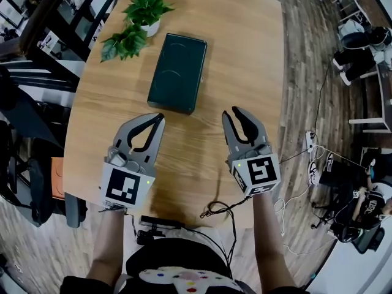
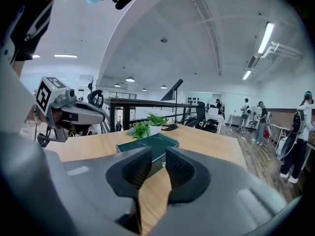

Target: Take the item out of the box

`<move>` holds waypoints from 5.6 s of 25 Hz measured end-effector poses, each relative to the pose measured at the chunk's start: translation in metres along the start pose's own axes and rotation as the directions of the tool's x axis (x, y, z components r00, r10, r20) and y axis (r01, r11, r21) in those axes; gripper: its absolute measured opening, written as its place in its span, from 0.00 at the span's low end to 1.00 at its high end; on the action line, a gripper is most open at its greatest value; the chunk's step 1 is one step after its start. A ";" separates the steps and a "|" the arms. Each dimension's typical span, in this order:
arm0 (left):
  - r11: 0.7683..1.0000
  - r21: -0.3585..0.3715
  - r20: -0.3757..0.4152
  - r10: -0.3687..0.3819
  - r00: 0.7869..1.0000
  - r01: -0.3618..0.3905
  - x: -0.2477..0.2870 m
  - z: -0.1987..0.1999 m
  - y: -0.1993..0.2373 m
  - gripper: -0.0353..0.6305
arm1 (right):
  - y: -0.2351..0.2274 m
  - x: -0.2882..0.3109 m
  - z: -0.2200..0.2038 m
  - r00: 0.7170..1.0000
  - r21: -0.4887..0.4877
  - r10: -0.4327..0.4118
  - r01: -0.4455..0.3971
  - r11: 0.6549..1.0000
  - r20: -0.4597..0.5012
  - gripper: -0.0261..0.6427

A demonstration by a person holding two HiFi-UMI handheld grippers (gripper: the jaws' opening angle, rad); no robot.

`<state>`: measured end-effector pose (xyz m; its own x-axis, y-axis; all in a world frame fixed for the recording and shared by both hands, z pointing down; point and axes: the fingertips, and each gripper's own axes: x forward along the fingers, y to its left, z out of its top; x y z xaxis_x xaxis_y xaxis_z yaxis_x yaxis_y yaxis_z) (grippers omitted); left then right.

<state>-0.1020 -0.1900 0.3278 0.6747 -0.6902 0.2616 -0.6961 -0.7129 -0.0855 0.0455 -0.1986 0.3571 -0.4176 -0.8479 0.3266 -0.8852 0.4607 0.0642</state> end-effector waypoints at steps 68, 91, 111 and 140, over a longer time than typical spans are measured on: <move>0.991 -0.071 -0.126 0.106 0.986 -0.116 0.080 -0.055 0.009 0.06 | -0.026 0.167 -0.110 0.939 -0.045 0.302 -0.313 0.949 -0.163 0.13; 0.992 -0.062 -0.128 0.102 0.986 -0.111 0.086 -0.052 0.006 0.06 | -0.029 0.166 -0.111 0.939 -0.032 0.306 -0.314 0.949 -0.160 0.12; 0.993 -0.056 -0.128 0.094 0.987 -0.102 0.090 -0.046 -0.002 0.06 | -0.037 0.158 -0.112 0.939 -0.017 0.305 -0.312 0.950 -0.157 0.11; 0.996 -0.055 -0.132 0.069 0.989 -0.077 0.100 -0.047 -0.015 0.06 | -0.066 0.140 -0.120 0.949 0.012 0.271 -0.273 0.962 -0.163 0.11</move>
<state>-0.0357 -0.2430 0.4009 0.5870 -0.7152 0.3794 -0.7581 -0.6500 -0.0525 0.0700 -0.3163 0.5117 -0.6029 -0.6367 0.4807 -0.7399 0.6716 -0.0383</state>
